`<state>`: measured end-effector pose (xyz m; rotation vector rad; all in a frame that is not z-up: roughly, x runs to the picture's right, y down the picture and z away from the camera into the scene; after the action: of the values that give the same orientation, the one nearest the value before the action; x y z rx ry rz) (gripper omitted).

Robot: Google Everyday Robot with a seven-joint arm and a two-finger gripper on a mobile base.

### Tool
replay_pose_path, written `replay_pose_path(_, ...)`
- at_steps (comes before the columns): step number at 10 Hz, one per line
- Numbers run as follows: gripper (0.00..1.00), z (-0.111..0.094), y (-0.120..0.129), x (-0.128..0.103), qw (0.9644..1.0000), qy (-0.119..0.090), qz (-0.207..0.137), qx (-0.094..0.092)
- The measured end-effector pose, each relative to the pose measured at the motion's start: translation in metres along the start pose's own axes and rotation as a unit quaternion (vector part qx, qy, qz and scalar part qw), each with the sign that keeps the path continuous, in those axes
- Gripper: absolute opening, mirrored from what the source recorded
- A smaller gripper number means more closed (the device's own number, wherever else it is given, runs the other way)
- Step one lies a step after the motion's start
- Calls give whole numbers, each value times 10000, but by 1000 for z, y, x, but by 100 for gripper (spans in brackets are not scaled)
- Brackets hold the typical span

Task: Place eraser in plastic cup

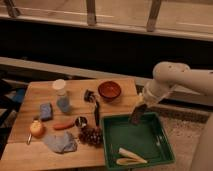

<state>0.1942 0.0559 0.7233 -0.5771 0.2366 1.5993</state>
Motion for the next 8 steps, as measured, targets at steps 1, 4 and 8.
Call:
replay_pose_path(1,0,-6,17,-13,9997,-88,-155,-171)
replay_pose_path(4,0,-13,80,-46,9945,-229,-780,-655)
replay_pose_path(8,0,-13,80,-46,9945,-230,-787,-658)
